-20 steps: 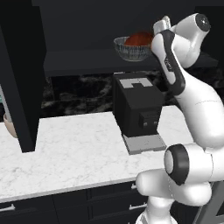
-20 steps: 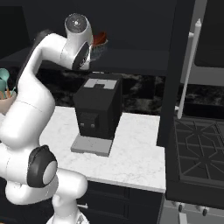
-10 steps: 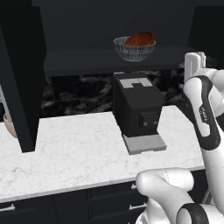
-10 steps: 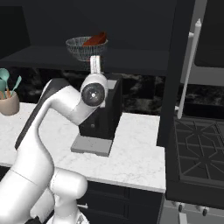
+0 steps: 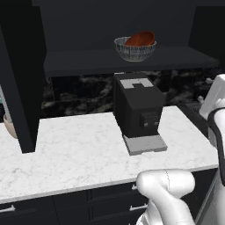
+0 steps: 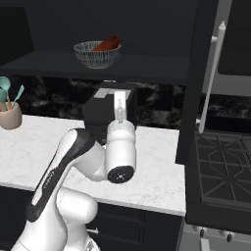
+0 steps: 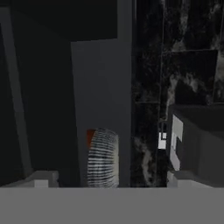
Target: Pick up the bowls on the counter and stack them on top of one another in the open cabinet. Place the smaller bowl on top of the larger bowl.
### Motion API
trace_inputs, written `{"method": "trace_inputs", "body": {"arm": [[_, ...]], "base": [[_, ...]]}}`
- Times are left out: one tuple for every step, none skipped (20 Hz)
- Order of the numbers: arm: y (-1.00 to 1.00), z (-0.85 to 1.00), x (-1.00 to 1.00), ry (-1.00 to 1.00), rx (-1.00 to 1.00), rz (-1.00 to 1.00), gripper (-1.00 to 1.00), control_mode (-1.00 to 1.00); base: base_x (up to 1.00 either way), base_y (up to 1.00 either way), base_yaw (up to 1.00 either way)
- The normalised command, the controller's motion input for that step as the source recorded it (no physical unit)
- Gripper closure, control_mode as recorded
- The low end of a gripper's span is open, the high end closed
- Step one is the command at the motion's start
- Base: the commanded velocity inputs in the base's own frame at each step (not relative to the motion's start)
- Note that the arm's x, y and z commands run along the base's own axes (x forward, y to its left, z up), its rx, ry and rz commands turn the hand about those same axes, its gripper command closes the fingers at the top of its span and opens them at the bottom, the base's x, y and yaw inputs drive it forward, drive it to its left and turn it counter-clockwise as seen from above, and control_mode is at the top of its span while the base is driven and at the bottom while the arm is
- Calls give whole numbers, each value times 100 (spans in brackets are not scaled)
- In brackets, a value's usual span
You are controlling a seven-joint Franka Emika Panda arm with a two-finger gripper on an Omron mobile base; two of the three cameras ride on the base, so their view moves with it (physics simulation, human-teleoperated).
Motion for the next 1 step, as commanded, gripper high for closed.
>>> {"method": "trace_inputs", "body": {"arm": [[0,0,0,0,0,0,-100,-100]], "base": [[0,0,0]]}}
